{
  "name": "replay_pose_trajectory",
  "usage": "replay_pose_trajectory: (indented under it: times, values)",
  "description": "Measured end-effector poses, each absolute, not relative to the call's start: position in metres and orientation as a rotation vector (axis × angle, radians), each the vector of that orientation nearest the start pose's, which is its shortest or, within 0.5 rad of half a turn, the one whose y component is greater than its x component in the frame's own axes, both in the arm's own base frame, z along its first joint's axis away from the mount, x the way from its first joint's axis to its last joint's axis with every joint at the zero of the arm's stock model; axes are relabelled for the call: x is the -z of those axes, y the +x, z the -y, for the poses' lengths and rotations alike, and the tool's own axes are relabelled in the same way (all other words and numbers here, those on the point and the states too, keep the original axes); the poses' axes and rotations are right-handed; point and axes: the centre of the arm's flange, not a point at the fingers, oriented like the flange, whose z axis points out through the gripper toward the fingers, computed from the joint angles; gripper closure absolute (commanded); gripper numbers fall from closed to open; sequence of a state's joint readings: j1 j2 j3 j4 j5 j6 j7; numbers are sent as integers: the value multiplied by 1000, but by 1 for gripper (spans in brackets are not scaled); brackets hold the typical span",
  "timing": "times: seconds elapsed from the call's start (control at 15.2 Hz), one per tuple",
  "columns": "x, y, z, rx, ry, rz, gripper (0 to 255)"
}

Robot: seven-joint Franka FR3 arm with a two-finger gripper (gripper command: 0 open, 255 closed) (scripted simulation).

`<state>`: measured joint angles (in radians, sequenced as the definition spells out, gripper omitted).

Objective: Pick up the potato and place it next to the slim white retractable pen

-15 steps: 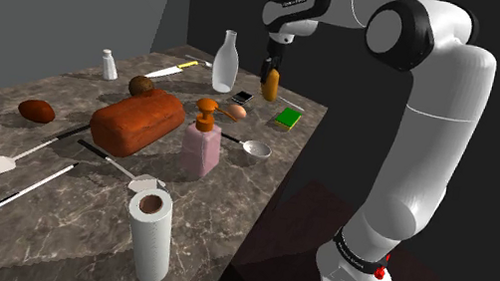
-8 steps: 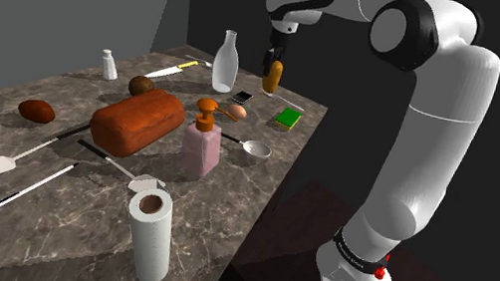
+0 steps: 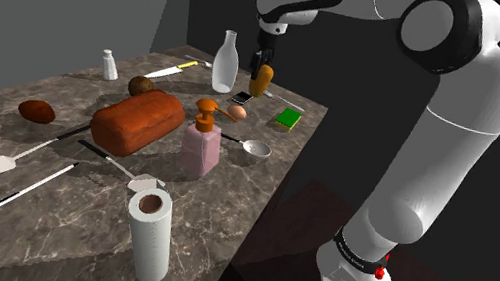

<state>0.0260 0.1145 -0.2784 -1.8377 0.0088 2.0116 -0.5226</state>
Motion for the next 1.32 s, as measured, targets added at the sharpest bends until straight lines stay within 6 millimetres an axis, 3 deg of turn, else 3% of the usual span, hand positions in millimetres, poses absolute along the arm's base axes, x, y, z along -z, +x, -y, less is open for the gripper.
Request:
replay_pose_trajectory:
  times: [1.32]
  values:
    - [-470, 530, -116, 81, -3158, 429, 255]
